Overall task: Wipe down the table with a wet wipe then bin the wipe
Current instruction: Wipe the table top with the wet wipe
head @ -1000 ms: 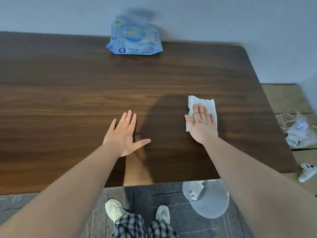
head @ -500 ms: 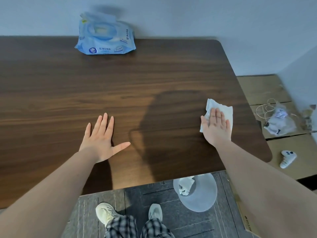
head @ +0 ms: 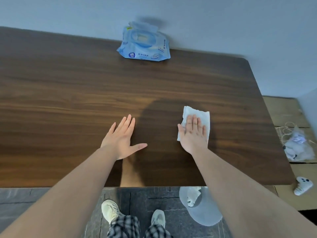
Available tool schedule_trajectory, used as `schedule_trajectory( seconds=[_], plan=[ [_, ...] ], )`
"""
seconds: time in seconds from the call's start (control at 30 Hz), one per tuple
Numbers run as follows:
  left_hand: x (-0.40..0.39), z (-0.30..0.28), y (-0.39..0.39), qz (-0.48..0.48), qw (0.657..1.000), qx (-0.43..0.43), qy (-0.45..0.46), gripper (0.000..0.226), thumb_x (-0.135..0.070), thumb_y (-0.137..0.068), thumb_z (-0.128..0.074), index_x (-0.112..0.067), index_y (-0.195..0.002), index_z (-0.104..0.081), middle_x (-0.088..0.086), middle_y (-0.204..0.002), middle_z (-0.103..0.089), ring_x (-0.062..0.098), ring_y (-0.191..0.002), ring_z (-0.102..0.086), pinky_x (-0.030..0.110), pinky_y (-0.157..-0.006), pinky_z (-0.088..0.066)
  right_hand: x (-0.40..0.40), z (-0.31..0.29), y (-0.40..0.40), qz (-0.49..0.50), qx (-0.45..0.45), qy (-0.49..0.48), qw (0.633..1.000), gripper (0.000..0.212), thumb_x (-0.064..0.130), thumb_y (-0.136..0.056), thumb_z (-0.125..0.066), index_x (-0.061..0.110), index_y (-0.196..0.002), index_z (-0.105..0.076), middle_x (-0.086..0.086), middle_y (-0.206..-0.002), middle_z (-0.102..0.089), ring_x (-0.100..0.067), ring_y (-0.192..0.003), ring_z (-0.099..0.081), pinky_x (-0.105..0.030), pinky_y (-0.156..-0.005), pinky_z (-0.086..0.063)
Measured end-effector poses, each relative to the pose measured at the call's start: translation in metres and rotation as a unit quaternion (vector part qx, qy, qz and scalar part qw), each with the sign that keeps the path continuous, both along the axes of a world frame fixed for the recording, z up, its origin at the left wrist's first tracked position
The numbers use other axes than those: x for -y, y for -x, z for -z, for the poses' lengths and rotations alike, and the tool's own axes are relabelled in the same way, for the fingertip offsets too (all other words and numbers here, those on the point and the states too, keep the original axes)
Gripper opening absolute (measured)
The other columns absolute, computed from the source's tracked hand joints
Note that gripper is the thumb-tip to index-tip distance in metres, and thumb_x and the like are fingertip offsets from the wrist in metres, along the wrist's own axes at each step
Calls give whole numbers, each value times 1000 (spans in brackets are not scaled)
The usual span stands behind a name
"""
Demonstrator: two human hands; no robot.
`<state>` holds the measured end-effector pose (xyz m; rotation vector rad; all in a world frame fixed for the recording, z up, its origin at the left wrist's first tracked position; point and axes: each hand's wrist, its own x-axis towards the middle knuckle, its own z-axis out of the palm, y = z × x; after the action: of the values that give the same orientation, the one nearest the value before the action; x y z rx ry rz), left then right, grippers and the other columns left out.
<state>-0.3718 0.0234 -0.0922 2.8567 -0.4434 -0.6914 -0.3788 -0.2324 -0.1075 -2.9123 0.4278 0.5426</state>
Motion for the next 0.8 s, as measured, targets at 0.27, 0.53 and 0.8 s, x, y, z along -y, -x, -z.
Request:
schedule_trajectory(
  seconds=[0.27,0.53,0.8],
  plan=[
    [-172,-10,27,-161,984,21,-68,116,-88,-65,-13,-13,-150,10,3,-160,13,18,-146,11,43,-119,-2,-226,2,-38,-249,0,-54,967,62,52,-97,-4,21,-147,16,0,-158,16,-18,-144,19,-39,-115,15],
    [-346,-6,93,-332,932,-17,-143,128,-94,-57,-10,-7,-149,12,11,-159,14,23,-147,9,45,-120,-4,-424,8,-40,-403,23,-73,912,62,51,-97,-8,21,-149,7,2,-160,8,-20,-146,10,-41,-117,9],
    [-380,11,105,-374,923,-27,-85,127,-96,-56,-12,-13,-147,19,5,-157,24,21,-144,20,46,-117,8,-548,8,-41,-498,33,-71,864,63,51,-97,-7,19,-150,4,-1,-160,5,-21,-146,9,-43,-118,7]
  ],
)
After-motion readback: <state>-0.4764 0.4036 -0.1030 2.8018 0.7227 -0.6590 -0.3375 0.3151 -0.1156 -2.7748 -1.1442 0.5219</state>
